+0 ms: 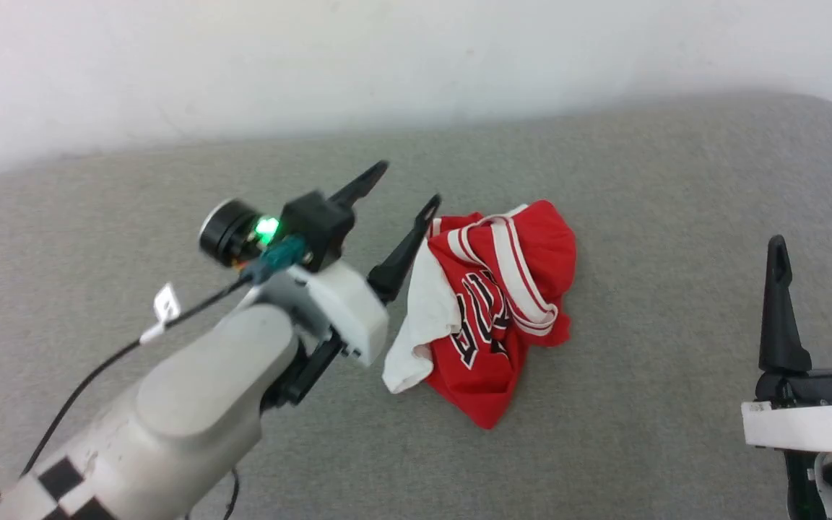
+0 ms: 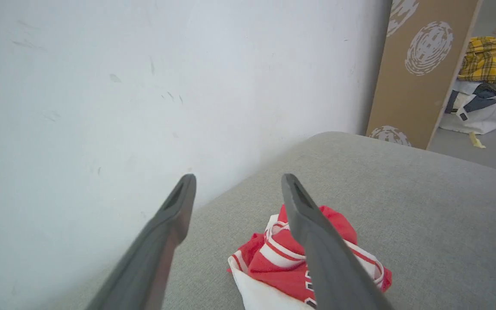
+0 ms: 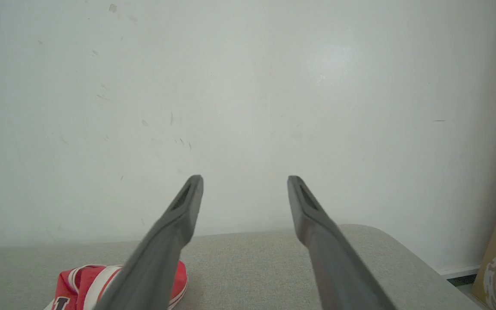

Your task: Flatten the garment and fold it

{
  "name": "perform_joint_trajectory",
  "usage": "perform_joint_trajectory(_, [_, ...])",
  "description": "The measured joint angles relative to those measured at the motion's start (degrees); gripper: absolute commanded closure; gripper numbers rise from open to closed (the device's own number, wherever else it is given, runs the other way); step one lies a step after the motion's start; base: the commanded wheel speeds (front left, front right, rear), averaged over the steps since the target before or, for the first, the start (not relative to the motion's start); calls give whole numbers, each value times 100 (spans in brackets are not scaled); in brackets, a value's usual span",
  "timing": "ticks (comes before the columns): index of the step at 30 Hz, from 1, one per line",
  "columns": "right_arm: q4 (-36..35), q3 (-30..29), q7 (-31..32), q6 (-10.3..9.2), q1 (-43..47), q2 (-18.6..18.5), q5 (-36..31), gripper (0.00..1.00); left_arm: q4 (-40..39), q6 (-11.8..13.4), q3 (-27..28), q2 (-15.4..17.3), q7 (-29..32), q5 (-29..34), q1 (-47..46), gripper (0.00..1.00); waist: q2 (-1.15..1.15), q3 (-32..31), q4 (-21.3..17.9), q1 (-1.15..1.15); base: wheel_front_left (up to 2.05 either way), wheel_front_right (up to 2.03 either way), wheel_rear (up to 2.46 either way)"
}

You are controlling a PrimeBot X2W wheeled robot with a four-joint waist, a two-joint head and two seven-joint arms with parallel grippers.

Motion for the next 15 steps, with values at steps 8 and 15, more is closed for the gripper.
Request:
perform_joint_trajectory(8, [0,-21,0,0,140,-1,-8,0,-659,1246,1347,300,-309,366,1131,0,0,-257,307,1,0,0,0])
perform_joint_trajectory(15, [18,-48,0,0,144,0,-3,0,-1600,1840,3284,-44,-313,1572,2754,0,0,-346,417,1,0,0,0])
